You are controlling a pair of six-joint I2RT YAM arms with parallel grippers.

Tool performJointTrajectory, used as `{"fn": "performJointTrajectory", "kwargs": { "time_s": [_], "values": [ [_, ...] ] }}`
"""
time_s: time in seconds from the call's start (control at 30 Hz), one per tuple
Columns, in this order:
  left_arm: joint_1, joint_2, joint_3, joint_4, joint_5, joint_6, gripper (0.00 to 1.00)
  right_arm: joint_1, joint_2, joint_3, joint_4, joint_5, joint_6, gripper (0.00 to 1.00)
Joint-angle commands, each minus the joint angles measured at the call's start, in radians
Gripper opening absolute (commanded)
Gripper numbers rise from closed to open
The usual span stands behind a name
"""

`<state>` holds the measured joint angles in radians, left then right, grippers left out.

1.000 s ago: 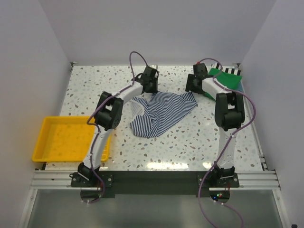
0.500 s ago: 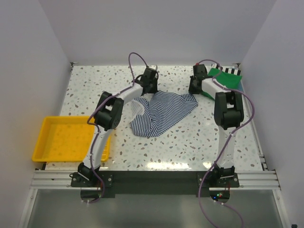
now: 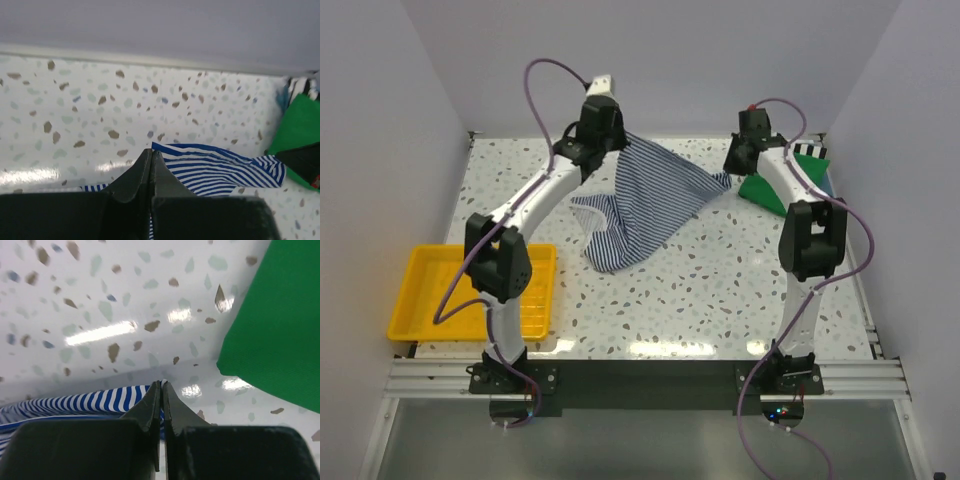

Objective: Fold and stack the tank tops
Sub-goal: Flatten the tank top out

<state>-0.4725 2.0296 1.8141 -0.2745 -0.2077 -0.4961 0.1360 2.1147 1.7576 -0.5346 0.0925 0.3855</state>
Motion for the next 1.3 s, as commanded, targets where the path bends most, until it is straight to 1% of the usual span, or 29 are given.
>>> {"fn": "performJointTrajectory", "kwargs": {
  "time_s": [0.0, 0.03, 0.1, 0.23, 0.37, 0.43, 0.47, 0.53, 0.57, 0.6, 0.63, 0.67, 0.7, 0.73, 0.77, 0.8, 0.83, 0.87, 0.9, 0.97, 1.0, 1.03, 1.07, 1.1, 1.13, 1.17, 1.2, 1.23, 1.27],
  "values": [
    [0.049, -0.153, 0.094, 0.058, -0.082, 0.019, 0.00, -0.041, -0.136, 0.178, -0.044, 0.021, 0.096, 0.00],
    [0.061, -0.157, 0.123, 0.048, -0.090, 0.024, 0.00, -0.047, -0.140, 0.253, -0.039, 0.012, 0.114, 0.00],
    [0.097, -0.164, 0.194, 0.082, -0.091, 0.031, 0.00, -0.064, -0.162, 0.325, 0.019, -0.039, 0.182, 0.00],
    [0.161, -0.197, 0.264, 0.233, -0.053, 0.062, 0.00, -0.067, -0.234, 0.371, 0.185, -0.019, 0.263, 0.00],
    [0.216, -0.169, 0.473, 0.291, -0.015, 0.108, 0.00, -0.069, -0.220, 0.526, 0.191, 0.029, 0.285, 0.00],
    [0.235, -0.172, 0.491, 0.308, 0.001, 0.129, 0.00, -0.072, -0.216, 0.578, 0.164, 0.030, 0.276, 0.00],
    [0.241, -0.190, 0.467, 0.307, 0.008, 0.128, 0.00, -0.075, -0.222, 0.577, 0.148, 0.027, 0.270, 0.00],
    [0.248, -0.235, 0.375, 0.337, 0.027, 0.113, 0.00, -0.075, -0.258, 0.479, 0.131, 0.030, 0.265, 0.00],
    [0.248, -0.302, 0.229, 0.359, 0.033, 0.111, 0.00, -0.076, -0.321, 0.418, 0.148, 0.032, 0.265, 0.00],
    [0.248, -0.342, 0.144, 0.404, 0.034, 0.096, 0.00, -0.079, -0.355, 0.269, 0.159, 0.033, 0.268, 0.00],
    [0.248, -0.383, 0.057, 0.431, 0.042, 0.068, 0.00, -0.081, -0.389, 0.185, 0.171, 0.032, 0.279, 0.00],
    [0.248, -0.466, -0.119, 0.451, 0.047, 0.048, 0.00, -0.084, -0.465, 0.099, 0.185, 0.015, 0.288, 0.00],
    [0.248, -0.511, -0.210, 0.486, 0.065, 0.021, 0.00, -0.085, -0.499, -0.072, 0.209, 0.003, 0.309, 0.00],
    [0.247, -0.560, -0.308, 0.498, 0.064, -0.046, 0.00, -0.084, -0.540, -0.158, 0.226, -0.016, 0.320, 0.00],
    [0.247, -0.668, -0.504, 0.500, 0.050, -0.099, 0.00, -0.084, -0.573, -0.246, 0.240, -0.046, 0.331, 0.00],
    [0.245, -0.728, -0.610, 0.489, 0.018, -0.163, 0.00, -0.082, -0.643, -0.417, 0.272, -0.075, 0.357, 0.00],
    [0.242, -0.790, -0.809, 0.480, 0.007, -0.274, 0.00, -0.084, -0.677, -0.502, 0.288, -0.091, 0.371, 0.00],
    [0.235, -0.900, -0.891, 0.457, -0.007, -0.318, 0.00, -0.082, -0.709, -0.580, 0.292, -0.091, 0.381, 0.00],
    [0.230, -0.948, -0.956, 0.372, -0.015, -0.355, 0.00, -0.081, -0.782, -0.722, 0.289, -0.123, 0.392, 0.00],
    [0.218, -1.064, -1.098, 0.280, -0.007, -0.397, 0.00, -0.079, -0.855, -0.849, 0.283, -0.135, 0.388, 0.00],
    [0.215, -1.098, -1.136, 0.186, 0.025, -0.407, 0.00, -0.079, -0.890, -0.939, 0.242, -0.126, 0.383, 0.02],
    [0.207, -1.133, -1.210, 0.167, 0.059, -0.409, 0.00, -0.078, -0.967, -0.981, 0.233, -0.134, 0.374, 0.03],
    [0.196, -1.193, -1.243, 0.156, 0.088, -0.406, 0.00, -0.078, -0.996, -1.018, 0.231, -0.142, 0.360, 0.13],
    [0.184, -1.215, -1.269, 0.138, 0.161, -0.392, 0.00, -0.078, -1.022, -1.058, 0.172, -0.146, 0.349, 0.17],
    [0.155, -1.226, -1.283, 0.121, 0.200, -0.383, 0.00, -0.078, -1.068, -1.066, 0.133, -0.134, 0.342, 0.19],
    [0.131, -1.227, -1.292, 0.095, 0.226, -0.374, 0.01, -0.079, -1.087, -1.078, 0.119, -0.140, 0.334, 0.25],
    [0.102, -1.224, -1.288, 0.031, 0.220, -0.369, 0.01, -0.078, -1.113, -1.101, 0.101, -0.151, 0.328, 0.28],
    [0.039, -1.221, -1.280, 0.000, 0.211, -0.366, 0.00, -0.078, -1.133, -1.107, 0.094, -0.140, 0.329, 0.31],
    [0.013, -1.212, -1.280, -0.015, 0.183, -0.357, 0.00, -0.078, -1.163, -1.110, 0.091, -0.140, 0.326, 0.48]
  ]
}}
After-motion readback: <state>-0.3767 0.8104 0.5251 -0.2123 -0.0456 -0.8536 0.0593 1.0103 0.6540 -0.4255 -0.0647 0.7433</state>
